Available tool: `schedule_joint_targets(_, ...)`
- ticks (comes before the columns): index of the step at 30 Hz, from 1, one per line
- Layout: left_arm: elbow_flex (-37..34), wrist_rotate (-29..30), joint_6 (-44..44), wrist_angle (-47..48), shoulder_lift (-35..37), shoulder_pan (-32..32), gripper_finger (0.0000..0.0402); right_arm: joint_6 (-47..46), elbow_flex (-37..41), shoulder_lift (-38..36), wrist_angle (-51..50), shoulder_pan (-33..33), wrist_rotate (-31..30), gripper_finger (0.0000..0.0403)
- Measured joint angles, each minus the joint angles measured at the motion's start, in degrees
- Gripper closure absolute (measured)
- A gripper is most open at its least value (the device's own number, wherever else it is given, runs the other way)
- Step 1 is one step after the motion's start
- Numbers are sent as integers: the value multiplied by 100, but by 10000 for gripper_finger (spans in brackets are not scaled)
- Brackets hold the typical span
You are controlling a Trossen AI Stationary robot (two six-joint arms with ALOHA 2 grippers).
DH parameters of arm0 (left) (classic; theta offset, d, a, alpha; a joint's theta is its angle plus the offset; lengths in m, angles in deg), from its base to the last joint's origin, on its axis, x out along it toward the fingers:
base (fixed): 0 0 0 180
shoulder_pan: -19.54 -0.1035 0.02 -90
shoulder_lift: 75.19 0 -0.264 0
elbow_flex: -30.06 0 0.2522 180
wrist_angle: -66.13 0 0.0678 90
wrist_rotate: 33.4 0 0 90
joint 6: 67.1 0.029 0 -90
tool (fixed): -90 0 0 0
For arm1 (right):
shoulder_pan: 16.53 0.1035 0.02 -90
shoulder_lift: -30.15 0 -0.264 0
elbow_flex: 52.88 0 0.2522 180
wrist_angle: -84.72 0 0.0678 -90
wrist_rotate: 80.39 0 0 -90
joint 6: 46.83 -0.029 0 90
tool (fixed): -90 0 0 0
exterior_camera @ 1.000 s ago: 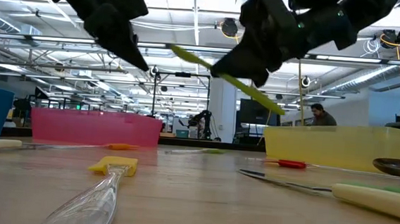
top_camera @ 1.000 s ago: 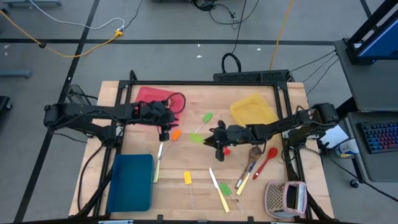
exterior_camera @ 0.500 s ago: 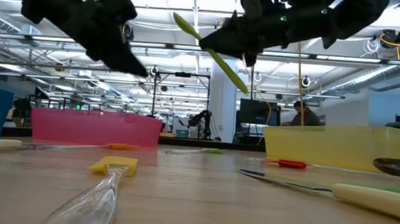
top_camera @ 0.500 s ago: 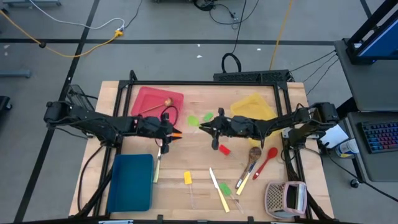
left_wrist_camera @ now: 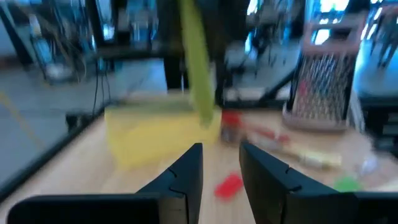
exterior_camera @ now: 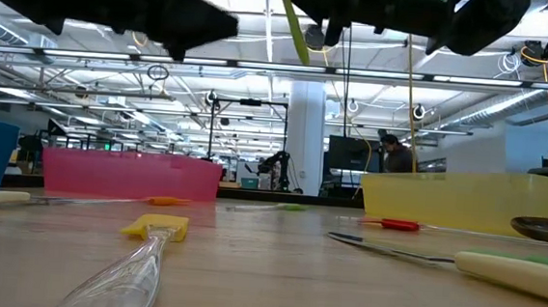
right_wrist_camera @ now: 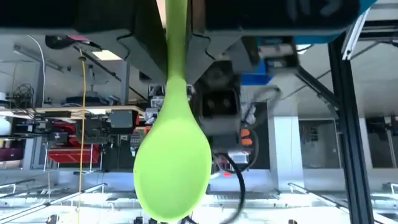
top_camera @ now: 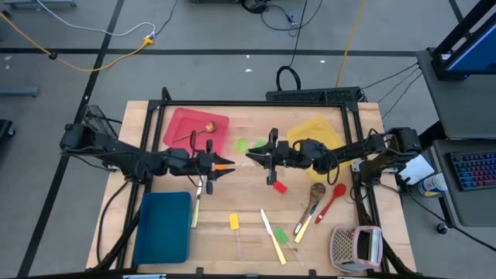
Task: Pick & Place Kitchen Items
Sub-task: Put the green serving spoon into the red bin
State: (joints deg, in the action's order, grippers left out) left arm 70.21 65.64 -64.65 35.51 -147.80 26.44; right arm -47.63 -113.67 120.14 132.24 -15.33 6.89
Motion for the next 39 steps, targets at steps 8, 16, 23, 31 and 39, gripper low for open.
schedule_joint_targets(8, 217, 299, 66, -1399, -1201, -16, 291, 0, -72, 677, 523, 40, -15, 368)
schedule_joint_targets(16, 422, 920, -19, -1404, -1644, -13, 291, 22, -81, 814, 535, 22, -22, 365)
schedule_joint_targets(23, 422, 766, -55, -1465, -1637, -16, 275, 22, -81, 809, 476, 22, -15, 370)
schedule_joint_targets(31, 469, 588, -4, -1634, -1631, -34, 211, 20, -81, 812, 436, 22, -15, 368)
schedule_joint_targets(39, 1095, 233, 19, -728, -1629, -188, 189, 24, -114, 807, 371, 22, -22, 367)
